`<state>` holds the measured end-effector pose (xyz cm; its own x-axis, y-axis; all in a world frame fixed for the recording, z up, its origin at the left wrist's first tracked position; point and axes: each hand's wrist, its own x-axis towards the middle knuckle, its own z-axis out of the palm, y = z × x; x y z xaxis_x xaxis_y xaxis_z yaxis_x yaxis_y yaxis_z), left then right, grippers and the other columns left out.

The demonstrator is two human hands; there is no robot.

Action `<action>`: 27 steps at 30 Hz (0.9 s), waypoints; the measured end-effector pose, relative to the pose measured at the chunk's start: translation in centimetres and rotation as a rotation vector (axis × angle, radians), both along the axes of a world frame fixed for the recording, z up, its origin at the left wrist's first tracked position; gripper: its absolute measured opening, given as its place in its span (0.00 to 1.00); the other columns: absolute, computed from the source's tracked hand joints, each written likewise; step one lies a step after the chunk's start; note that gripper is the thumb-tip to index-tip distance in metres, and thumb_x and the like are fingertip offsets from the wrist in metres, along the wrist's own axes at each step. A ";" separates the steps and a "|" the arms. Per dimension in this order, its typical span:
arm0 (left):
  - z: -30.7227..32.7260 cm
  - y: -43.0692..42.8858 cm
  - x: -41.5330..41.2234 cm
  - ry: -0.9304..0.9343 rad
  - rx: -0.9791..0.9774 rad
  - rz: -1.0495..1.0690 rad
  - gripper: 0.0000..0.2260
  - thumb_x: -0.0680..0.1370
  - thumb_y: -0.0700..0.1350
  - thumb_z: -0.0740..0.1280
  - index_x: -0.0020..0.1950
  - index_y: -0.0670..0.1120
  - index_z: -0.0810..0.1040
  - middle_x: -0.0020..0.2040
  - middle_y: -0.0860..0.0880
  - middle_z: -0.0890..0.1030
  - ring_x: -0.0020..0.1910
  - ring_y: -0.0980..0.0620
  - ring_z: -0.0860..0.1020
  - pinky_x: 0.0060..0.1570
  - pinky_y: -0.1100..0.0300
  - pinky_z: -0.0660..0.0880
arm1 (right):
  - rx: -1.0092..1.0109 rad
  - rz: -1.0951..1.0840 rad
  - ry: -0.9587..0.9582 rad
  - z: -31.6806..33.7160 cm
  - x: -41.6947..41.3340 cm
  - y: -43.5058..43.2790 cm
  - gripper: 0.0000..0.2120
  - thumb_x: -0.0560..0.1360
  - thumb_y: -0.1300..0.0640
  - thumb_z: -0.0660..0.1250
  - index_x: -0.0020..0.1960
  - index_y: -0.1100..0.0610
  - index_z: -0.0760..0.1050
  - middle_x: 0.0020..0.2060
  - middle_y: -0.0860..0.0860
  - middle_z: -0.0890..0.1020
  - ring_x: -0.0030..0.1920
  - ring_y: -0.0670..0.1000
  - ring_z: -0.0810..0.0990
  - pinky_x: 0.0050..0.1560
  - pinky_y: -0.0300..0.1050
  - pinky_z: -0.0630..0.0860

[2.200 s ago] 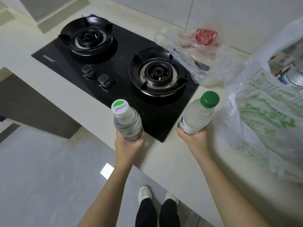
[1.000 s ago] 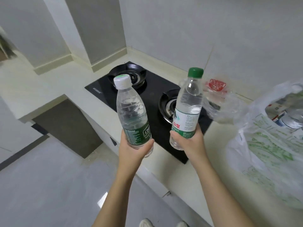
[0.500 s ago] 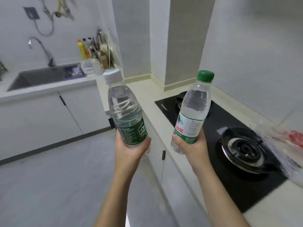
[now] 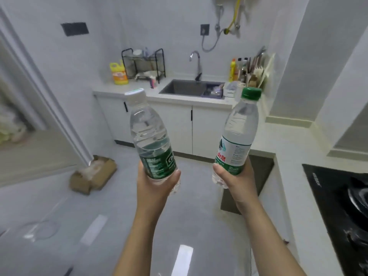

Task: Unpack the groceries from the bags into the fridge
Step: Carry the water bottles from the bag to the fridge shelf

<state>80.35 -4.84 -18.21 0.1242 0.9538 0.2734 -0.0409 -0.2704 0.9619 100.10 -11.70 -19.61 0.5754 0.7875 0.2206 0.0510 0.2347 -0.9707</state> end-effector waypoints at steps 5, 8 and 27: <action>1.5 0.3 -4.6 0.017 0.039 0.262 0.26 0.65 0.46 0.80 0.59 0.57 0.74 0.51 0.55 0.83 0.50 0.56 0.83 0.49 0.56 0.79 | 0.014 0.218 -0.047 1.0 -3.5 6.0 0.28 0.62 0.47 0.77 0.59 0.45 0.73 0.50 0.43 0.84 0.50 0.44 0.83 0.44 0.37 0.79; 2.1 -0.7 -7.2 -0.023 0.029 0.380 0.26 0.62 0.54 0.78 0.57 0.66 0.74 0.53 0.58 0.83 0.52 0.57 0.82 0.50 0.55 0.78 | 0.020 0.344 -0.035 1.3 -6.0 8.5 0.26 0.62 0.50 0.77 0.58 0.49 0.74 0.49 0.46 0.84 0.49 0.47 0.83 0.44 0.40 0.78; 6.0 -12.9 -19.9 -0.116 0.277 1.016 0.27 0.61 0.52 0.79 0.58 0.56 0.75 0.50 0.54 0.84 0.47 0.55 0.83 0.42 0.68 0.77 | 0.182 1.012 -0.008 7.1 -23.2 7.3 0.23 0.57 0.48 0.77 0.51 0.42 0.76 0.44 0.45 0.84 0.43 0.44 0.84 0.38 0.34 0.77</action>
